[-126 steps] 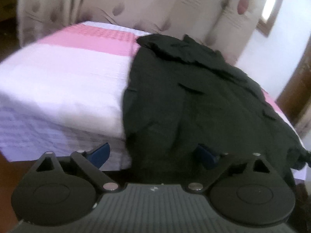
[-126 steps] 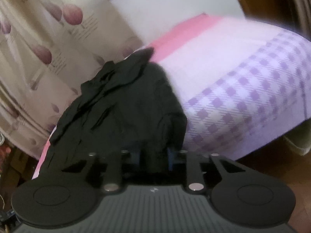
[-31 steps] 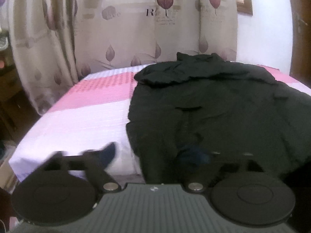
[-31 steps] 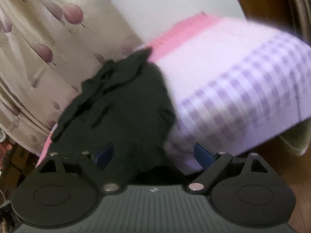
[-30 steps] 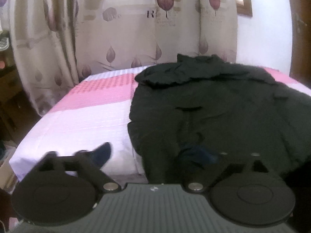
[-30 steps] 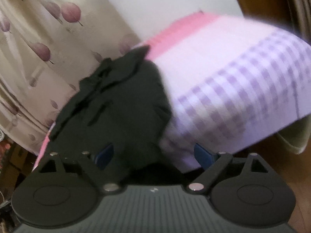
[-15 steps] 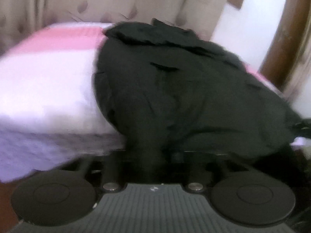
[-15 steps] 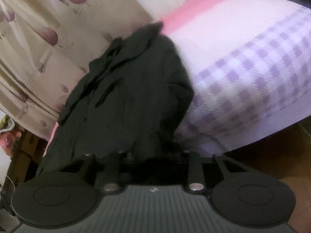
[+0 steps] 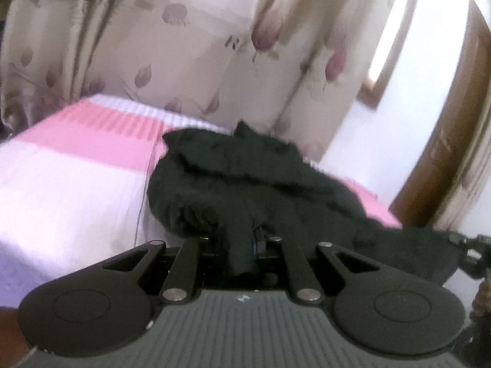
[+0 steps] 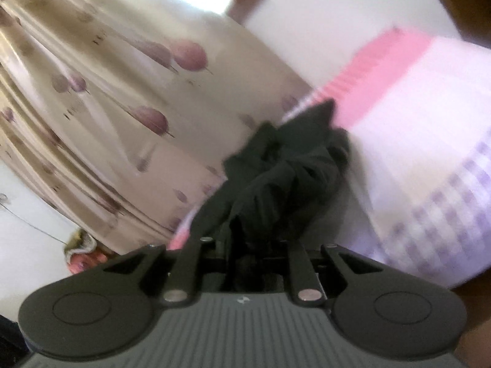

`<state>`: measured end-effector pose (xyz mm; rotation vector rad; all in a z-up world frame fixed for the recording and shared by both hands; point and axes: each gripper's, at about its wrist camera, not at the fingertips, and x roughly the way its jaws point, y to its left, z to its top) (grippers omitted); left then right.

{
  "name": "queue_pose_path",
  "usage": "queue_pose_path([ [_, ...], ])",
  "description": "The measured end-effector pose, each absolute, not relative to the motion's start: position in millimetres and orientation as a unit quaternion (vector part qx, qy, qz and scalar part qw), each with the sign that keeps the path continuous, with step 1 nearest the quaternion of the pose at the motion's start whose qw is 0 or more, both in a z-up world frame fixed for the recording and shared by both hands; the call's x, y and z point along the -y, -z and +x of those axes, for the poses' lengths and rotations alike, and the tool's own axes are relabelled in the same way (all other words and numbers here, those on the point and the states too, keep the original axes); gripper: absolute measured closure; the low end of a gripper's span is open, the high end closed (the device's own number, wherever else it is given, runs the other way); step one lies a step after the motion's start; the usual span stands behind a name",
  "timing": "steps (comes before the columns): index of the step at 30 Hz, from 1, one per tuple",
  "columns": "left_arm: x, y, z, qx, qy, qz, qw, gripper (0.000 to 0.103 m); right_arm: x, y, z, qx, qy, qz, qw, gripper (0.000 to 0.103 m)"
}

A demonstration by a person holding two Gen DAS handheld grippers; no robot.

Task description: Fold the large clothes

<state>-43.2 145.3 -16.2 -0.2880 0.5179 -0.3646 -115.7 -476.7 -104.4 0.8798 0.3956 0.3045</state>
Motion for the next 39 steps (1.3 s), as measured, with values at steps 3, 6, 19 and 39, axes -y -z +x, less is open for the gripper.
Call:
queue_pose_path([
  [3, -140.9, -1.8, -29.3, -0.238, 0.171, -0.158, 0.943, 0.089, 478.6, 88.5, -98.3, -0.176, -0.147, 0.420, 0.878, 0.088],
  [6, -137.2, -15.7, -12.2, -0.225, 0.163, -0.170, 0.946, 0.089, 484.5, 71.3, -75.5, -0.163, -0.146, 0.412, 0.885, 0.088],
  [19, -125.8, -44.4, 77.9, -0.212, 0.127, -0.199, 0.948, 0.086, 496.3, 23.4, 14.5, -0.146, -0.117, 0.384, 0.904, 0.088],
  [39, -101.0, -37.5, 162.8, -0.205, 0.074, -0.162, 0.962, 0.082, 491.4, 22.1, 115.3, -0.162, -0.069, 0.343, 0.923, 0.088],
])
